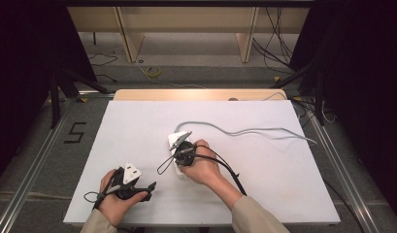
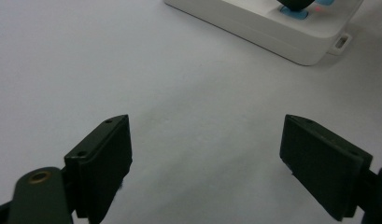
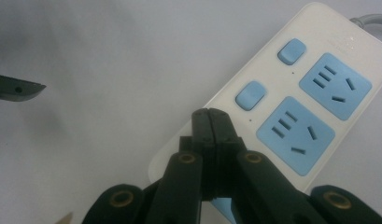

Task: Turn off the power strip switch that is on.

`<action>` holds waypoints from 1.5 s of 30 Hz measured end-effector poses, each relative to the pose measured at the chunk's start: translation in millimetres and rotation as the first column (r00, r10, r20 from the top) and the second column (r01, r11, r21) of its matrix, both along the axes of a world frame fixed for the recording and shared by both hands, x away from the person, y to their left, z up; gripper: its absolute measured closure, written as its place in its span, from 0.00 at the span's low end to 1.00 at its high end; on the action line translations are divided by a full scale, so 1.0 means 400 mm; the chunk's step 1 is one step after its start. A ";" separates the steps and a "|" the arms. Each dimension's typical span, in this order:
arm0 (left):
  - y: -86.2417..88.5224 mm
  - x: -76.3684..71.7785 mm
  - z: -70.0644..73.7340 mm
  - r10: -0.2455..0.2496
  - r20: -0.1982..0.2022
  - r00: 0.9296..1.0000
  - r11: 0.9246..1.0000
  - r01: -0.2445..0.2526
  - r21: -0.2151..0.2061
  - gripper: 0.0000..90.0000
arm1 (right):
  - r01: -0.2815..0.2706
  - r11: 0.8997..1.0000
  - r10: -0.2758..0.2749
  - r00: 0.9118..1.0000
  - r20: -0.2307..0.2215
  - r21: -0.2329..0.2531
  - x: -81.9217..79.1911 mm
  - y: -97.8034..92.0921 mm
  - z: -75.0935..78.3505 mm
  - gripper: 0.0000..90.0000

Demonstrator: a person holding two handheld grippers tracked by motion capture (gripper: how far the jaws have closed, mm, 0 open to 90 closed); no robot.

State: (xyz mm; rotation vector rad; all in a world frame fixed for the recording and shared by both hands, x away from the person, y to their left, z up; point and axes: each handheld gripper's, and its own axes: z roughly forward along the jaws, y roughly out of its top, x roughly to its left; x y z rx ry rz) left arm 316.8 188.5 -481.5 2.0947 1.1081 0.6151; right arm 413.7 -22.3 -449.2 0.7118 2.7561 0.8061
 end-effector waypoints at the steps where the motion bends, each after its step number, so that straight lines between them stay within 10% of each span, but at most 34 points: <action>1: 0.000 0.000 0.000 0.000 0.000 1.000 1.000 0.000 0.000 0.18 | 0.000 1.000 0.000 1.000 0.000 0.001 0.000 0.000 0.000 1.00; 24: 0.000 0.001 -0.002 0.004 -0.002 1.000 1.000 -0.004 -0.002 0.19 | 0.027 0.996 -0.029 0.999 0.023 0.083 -0.001 -0.078 0.034 0.90; 45: 0.004 0.000 -0.002 0.012 -0.003 1.000 1.000 -0.012 -0.001 0.19 | 0.164 0.967 -0.177 0.983 0.049 0.194 -0.038 -0.345 0.028 0.69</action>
